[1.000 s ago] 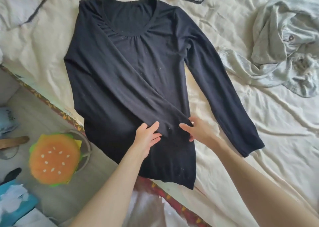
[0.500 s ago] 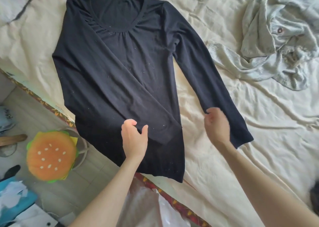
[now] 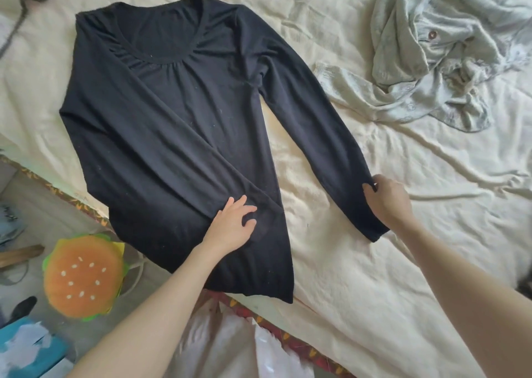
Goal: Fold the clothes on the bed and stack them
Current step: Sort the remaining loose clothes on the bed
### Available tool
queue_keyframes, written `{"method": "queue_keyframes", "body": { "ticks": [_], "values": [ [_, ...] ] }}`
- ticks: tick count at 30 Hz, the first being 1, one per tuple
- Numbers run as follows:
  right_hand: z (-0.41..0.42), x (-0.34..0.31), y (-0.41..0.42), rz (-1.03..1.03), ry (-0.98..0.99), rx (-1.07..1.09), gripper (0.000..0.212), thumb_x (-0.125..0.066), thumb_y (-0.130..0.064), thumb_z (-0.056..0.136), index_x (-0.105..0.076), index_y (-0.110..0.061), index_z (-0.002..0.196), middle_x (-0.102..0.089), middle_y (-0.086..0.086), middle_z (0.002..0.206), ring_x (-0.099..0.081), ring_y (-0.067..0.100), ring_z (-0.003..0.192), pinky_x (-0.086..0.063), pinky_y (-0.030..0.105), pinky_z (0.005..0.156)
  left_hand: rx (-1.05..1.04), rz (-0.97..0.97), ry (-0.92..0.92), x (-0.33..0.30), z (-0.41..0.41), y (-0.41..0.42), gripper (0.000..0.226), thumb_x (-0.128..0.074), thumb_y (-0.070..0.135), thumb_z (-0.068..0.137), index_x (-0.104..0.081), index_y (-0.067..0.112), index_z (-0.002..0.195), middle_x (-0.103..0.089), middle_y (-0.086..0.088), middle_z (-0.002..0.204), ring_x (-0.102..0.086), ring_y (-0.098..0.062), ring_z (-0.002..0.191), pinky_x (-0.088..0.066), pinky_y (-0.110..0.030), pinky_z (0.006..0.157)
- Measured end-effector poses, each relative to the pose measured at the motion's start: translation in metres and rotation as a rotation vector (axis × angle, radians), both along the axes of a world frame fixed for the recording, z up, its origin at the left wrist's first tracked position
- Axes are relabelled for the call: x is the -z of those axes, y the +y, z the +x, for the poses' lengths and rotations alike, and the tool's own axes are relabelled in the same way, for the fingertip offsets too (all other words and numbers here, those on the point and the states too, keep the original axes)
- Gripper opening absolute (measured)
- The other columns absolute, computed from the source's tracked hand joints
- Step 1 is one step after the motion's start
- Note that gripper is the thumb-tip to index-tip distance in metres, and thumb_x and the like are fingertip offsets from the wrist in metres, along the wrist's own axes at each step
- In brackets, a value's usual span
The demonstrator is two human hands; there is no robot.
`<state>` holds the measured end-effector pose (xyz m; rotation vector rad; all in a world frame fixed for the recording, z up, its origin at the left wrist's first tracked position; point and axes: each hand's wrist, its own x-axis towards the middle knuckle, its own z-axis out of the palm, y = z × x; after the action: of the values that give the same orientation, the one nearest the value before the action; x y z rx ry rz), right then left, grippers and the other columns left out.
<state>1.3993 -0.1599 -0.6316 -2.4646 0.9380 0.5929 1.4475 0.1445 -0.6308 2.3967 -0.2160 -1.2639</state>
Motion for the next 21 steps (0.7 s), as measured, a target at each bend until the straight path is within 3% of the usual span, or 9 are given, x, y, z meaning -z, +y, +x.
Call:
{"method": "queue_keyframes", "body": {
  "ticks": [2,4,7,10,12,15,17,19,21],
  "values": [
    [0.0,-0.017,0.022,-0.01,-0.157,-0.026,0.018,-0.048,-0.019,0.096,-0.054,-0.006,0.085,-0.053,0.004,0.072,-0.049,0.024,0.065,-0.026,0.028,0.048,-0.177,-0.026,0.021,-0.008,0.009,-0.005,0.03,-0.046,0.023,0.097,-0.06,0.024,0.123,-0.043,0.004,0.147,-0.03,-0.018,0.14,-0.025,-0.033,0.111],
    [-0.001,-0.036,0.05,0.003,-0.28,-0.12,0.018,-0.052,-0.016,0.094,-0.053,-0.007,0.078,-0.049,0.004,0.076,-0.045,0.022,0.064,-0.025,0.031,0.052,-0.42,-0.086,0.045,-0.018,0.019,-0.012,0.024,-0.05,0.019,0.095,-0.067,0.022,0.112,-0.062,0.004,0.123,-0.051,-0.016,0.121,-0.038,-0.03,0.103],
    [-0.008,-0.054,0.092,0.089,-0.381,-0.311,0.016,-0.057,-0.011,0.091,-0.065,0.001,0.085,-0.057,0.01,0.086,-0.053,0.026,0.074,-0.038,0.032,0.06,-0.739,-0.3,0.307,-0.038,0.027,-0.025,0.017,-0.052,0.023,0.097,-0.064,0.017,0.108,-0.068,-0.003,0.109,-0.066,-0.016,0.1,-0.052,-0.027,0.085],
    [-0.012,-0.061,0.133,0.194,-0.382,-0.42,0.016,-0.056,-0.009,0.091,-0.067,0.002,0.085,-0.061,0.013,0.087,-0.058,0.029,0.077,-0.047,0.036,0.061,-0.796,-0.461,0.521,-0.053,0.031,-0.034,0.031,-0.05,0.037,0.097,-0.062,0.012,0.112,-0.07,-0.007,0.107,-0.069,-0.019,0.095,-0.055,-0.03,0.082],
    [-0.015,-0.057,0.152,0.229,-0.379,-0.51,0.014,-0.056,-0.008,0.09,-0.067,0.001,0.086,-0.06,0.013,0.082,-0.056,0.031,0.075,-0.048,0.04,0.065,-0.743,-0.442,0.468,-0.056,0.032,-0.037,0.033,-0.056,0.036,0.094,-0.063,0.01,0.112,-0.071,-0.008,0.108,-0.067,-0.022,0.1,-0.053,-0.036,0.089],
    [-0.019,-0.049,0.164,0.297,-0.282,-0.572,0.027,-0.049,-0.018,0.096,-0.066,-0.011,0.116,-0.064,0.006,0.101,-0.055,0.025,0.092,-0.044,0.036,0.081,-0.808,-0.328,0.267,-0.051,0.031,-0.032,0.022,-0.057,0.014,0.093,-0.062,-0.002,0.108,-0.067,-0.016,0.109,-0.064,-0.027,0.099,-0.05,-0.044,0.091],
    [-0.021,-0.049,0.164,0.368,-0.298,-0.486,0.026,-0.048,-0.017,0.097,-0.068,-0.009,0.111,-0.066,0.007,0.1,-0.058,0.025,0.09,-0.046,0.035,0.08,-0.886,-0.305,0.178,-0.047,0.03,-0.022,0.017,-0.052,0.011,0.094,-0.06,-0.003,0.099,-0.064,-0.019,0.1,-0.059,-0.026,0.091,-0.05,-0.044,0.084],
    [-0.021,-0.05,0.16,0.387,-0.303,-0.381,0.025,-0.047,-0.015,0.097,-0.069,-0.003,0.101,-0.067,0.01,0.096,-0.06,0.026,0.088,-0.048,0.038,0.078,-0.941,-0.35,0.141,-0.048,0.032,-0.007,0.01,-0.049,0.014,0.095,-0.056,0.007,0.094,-0.055,-0.013,0.091,-0.05,-0.022,0.086,-0.043,-0.038,0.077],
    [-0.017,-0.053,0.157,0.424,-0.275,-0.251,0.026,-0.047,-0.02,0.098,-0.065,-0.006,0.11,-0.066,0.006,0.103,-0.061,0.021,0.092,-0.049,0.033,0.082,-0.956,-0.385,0.078,-0.051,0.034,0.012,0.01,-0.048,0.018,0.095,-0.054,0.012,0.092,-0.051,-0.008,0.091,-0.047,-0.019,0.086,-0.04,-0.035,0.077]
  ]
}}
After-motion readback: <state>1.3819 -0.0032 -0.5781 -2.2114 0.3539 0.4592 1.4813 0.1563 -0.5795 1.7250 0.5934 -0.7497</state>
